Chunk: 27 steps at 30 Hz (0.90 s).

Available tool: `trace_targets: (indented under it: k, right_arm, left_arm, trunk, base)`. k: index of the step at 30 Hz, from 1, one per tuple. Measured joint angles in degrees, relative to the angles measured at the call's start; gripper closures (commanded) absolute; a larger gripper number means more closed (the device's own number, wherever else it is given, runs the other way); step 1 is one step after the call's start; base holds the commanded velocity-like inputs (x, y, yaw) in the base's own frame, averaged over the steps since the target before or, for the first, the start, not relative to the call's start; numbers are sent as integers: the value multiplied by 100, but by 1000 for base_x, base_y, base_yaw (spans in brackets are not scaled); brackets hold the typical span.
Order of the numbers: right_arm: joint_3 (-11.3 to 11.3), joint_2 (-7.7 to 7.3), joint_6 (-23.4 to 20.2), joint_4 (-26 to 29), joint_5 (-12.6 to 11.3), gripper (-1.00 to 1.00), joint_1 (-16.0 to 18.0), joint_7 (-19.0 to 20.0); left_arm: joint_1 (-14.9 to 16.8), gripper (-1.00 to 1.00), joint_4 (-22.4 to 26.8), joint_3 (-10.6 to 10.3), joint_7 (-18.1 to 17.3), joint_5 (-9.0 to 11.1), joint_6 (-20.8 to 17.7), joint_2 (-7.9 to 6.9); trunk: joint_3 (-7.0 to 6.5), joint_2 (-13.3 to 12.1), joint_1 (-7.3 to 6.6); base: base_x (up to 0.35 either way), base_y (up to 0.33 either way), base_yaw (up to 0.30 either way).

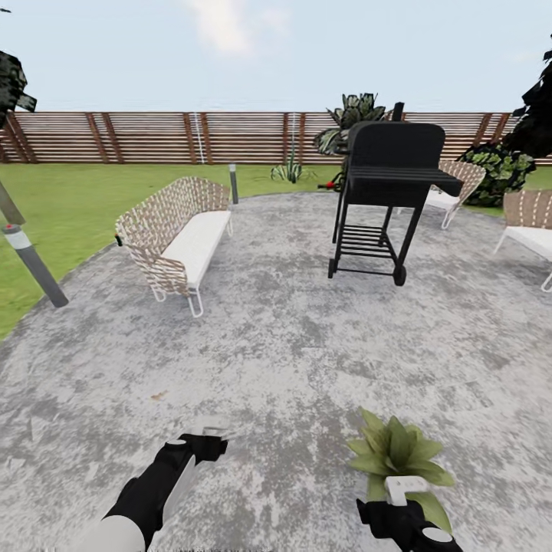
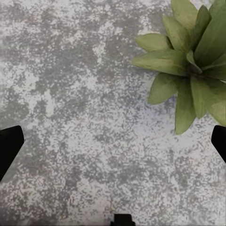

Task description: Pick up the pesticide atomizer in the garden and spray insectifuge to fully cover both potted plants in the garden.

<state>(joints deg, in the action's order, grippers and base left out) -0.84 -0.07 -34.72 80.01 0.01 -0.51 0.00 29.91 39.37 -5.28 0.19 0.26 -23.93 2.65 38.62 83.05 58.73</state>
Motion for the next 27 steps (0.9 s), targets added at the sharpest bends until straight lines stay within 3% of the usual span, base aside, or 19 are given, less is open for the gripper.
trace_targets:
  k: [21,27]
  right_arm:
    - [16,7,1,-5,7,-100,0,-8]
    - [23,7,3,0,7,-100,-1,-8]
  left_arm:
    - [-6,-100,3,32,5,20,-11,0]
    - [-12,-100,1,37,4,15,-12,1]
  trunk:
    - [35,0,0]
    - [35,0,-2]
  base:
    - [0,0,270]
    - [155,203,23]
